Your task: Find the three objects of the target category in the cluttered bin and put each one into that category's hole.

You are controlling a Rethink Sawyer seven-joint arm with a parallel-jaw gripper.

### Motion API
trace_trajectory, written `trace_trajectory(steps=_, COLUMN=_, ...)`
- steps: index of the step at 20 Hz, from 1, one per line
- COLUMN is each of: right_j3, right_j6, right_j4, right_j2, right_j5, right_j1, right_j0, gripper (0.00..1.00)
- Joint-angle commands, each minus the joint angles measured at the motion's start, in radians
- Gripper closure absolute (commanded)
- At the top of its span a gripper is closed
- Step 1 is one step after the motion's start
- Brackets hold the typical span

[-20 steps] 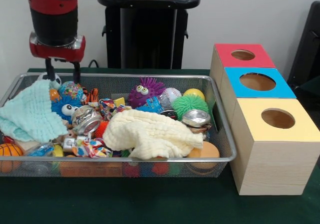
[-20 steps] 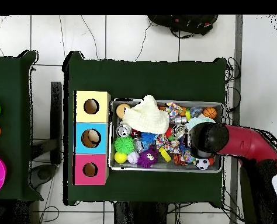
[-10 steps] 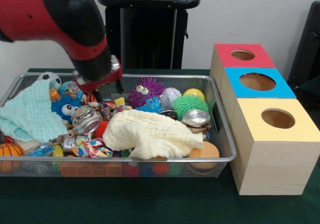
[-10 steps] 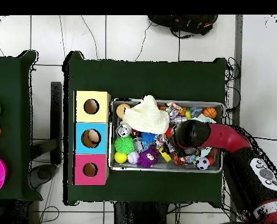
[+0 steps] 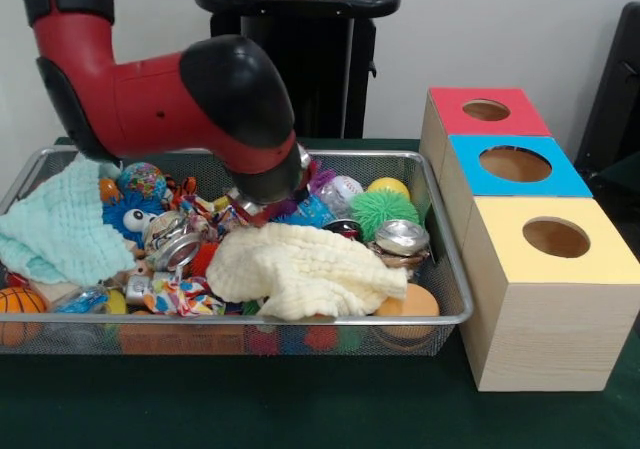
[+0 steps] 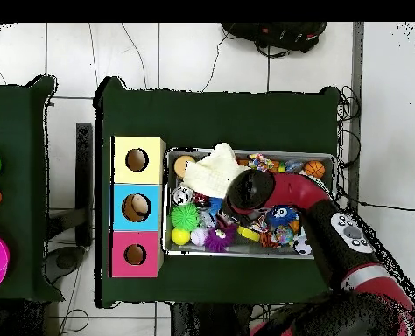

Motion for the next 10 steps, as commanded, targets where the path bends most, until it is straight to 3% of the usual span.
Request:
trace_trajectory(steps=1, right_j3=-0.132, right_j6=0.122, right_j4=0.006, right_j2=-0.035, right_j5=-0.031, right_j1=0.01, right_j0=0.057, gripper=0.0)
trace_trajectory(steps=3, right_j3=-0.102, right_j6=0.36, right_j4=0.015, right_j2=-0.123, right_j5=-0.101, right_j1=-0.063, right_j0=0.107, gripper=0.0)
trace_trajectory(steps=7, right_j3=-0.116, right_j6=0.824, right_j4=0.068, right_j2=-0.368, right_j5=0.005, right_j1=-0.158, right_j0=0.285, gripper=0.0)
trace_trajectory(steps=10, right_j3=-0.153, right_j6=1.02, right_j4=0.103, right_j2=-0.492, right_j5=0.084, right_j1=-0.187, right_j0=0.384, gripper=0.0)
